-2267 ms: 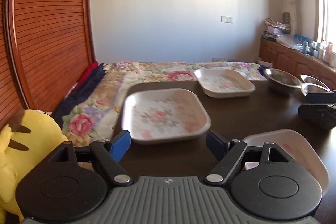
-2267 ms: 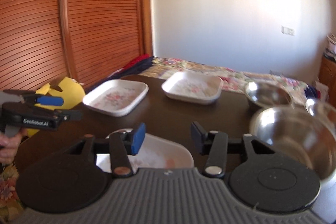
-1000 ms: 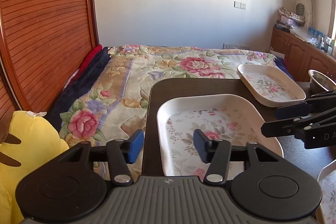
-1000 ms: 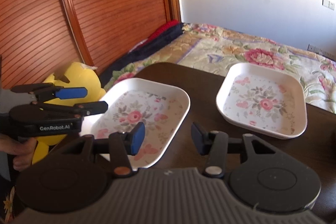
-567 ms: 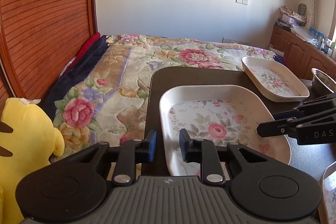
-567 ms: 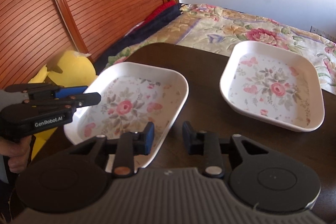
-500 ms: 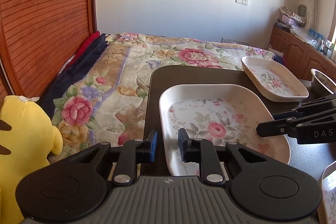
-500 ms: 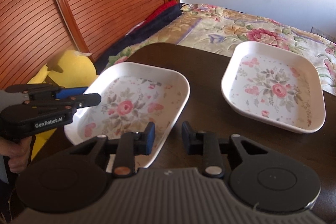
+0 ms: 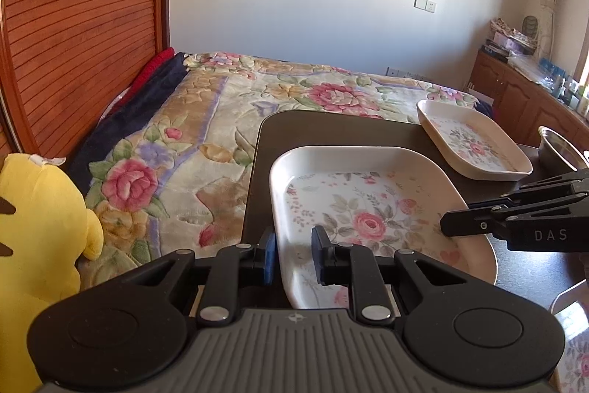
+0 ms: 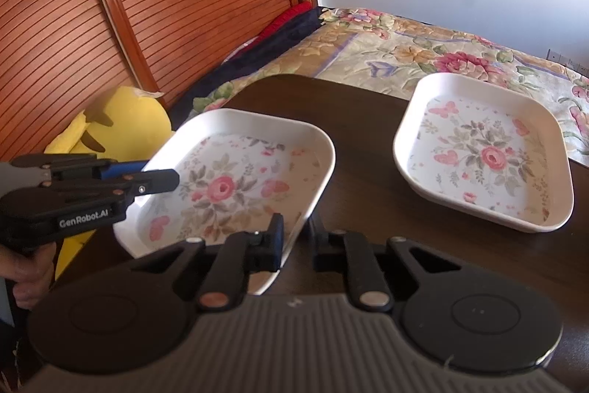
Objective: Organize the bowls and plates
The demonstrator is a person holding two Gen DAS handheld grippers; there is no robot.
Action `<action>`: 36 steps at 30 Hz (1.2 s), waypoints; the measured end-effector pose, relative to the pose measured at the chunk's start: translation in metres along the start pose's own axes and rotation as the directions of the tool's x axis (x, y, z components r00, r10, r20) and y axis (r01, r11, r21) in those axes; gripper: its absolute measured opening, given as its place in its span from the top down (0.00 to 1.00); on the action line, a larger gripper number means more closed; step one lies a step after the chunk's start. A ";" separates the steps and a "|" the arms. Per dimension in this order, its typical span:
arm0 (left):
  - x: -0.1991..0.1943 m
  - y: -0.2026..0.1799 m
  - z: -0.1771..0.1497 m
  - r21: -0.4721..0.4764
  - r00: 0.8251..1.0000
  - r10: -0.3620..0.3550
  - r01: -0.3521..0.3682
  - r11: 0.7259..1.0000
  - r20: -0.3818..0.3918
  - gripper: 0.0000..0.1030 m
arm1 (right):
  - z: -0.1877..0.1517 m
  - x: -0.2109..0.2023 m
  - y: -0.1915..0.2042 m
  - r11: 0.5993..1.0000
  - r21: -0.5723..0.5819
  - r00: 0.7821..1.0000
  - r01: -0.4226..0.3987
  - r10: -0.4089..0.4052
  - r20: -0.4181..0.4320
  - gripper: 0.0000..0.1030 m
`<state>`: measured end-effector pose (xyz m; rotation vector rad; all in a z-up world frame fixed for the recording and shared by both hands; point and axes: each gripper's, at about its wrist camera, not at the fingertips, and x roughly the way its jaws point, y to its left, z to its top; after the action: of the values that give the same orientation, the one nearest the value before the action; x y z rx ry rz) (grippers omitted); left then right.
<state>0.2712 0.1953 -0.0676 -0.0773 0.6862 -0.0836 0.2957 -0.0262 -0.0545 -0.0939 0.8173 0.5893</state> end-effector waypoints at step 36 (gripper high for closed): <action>-0.086 -0.107 -0.016 0.110 0.993 -0.103 0.095 0.989 0.062 0.79 | -0.042 -0.114 -0.038 0.996 0.064 0.992 0.058 -0.064 0.110 0.86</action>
<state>0.1891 0.0970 -0.0150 -0.0109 0.6093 -0.2123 0.2273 -0.1228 -0.0082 -0.0300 0.7205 0.5073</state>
